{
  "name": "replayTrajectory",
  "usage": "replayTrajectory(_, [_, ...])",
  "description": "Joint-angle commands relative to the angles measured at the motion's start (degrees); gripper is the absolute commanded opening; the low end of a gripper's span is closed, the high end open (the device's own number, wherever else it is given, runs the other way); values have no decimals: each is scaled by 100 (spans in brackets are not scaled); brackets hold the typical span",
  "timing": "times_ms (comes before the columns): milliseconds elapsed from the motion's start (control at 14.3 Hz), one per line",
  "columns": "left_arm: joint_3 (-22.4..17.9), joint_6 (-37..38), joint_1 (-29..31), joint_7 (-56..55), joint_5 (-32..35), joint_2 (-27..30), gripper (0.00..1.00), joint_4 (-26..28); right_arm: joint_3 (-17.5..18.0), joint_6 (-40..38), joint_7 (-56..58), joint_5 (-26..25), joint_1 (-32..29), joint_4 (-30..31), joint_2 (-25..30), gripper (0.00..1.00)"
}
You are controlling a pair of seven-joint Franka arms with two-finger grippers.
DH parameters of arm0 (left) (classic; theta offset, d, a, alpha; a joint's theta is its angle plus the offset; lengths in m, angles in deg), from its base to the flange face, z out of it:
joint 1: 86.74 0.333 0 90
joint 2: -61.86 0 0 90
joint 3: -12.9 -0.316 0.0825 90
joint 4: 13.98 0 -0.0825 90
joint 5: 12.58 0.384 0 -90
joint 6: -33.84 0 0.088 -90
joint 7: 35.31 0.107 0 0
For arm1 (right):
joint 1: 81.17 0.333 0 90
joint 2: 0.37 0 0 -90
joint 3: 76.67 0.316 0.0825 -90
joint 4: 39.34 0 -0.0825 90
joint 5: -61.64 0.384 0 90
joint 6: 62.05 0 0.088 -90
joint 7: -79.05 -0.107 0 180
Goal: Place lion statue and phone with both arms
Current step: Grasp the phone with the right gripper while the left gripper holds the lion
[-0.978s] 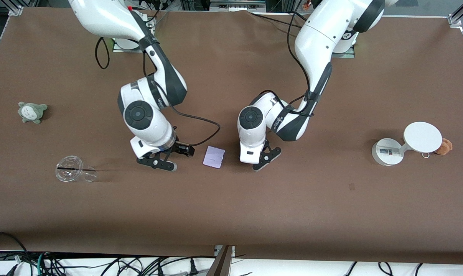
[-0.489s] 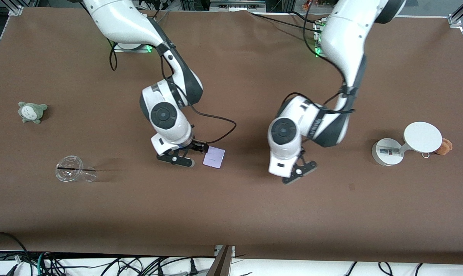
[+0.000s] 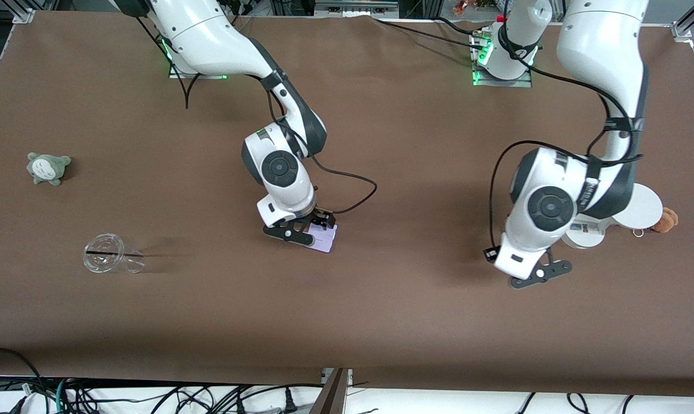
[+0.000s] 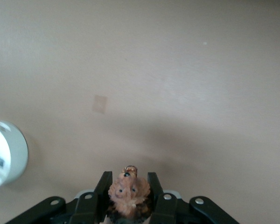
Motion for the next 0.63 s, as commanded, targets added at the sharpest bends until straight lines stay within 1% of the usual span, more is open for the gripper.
replayTrajectory(0, [104, -796, 330, 579, 80, 369, 5, 946, -67, 324, -241, 52, 157, -202, -274, 100])
replayTrajectory(210, [104, -1534, 673, 1256, 80, 220, 5, 1202, -76, 623, -233, 43, 184, -211, -459, 100])
replayTrajectory(559, [95, -1888, 762, 1547, 133, -70, 8, 1220, -93, 852, -180, 34, 184, -211, -556, 100])
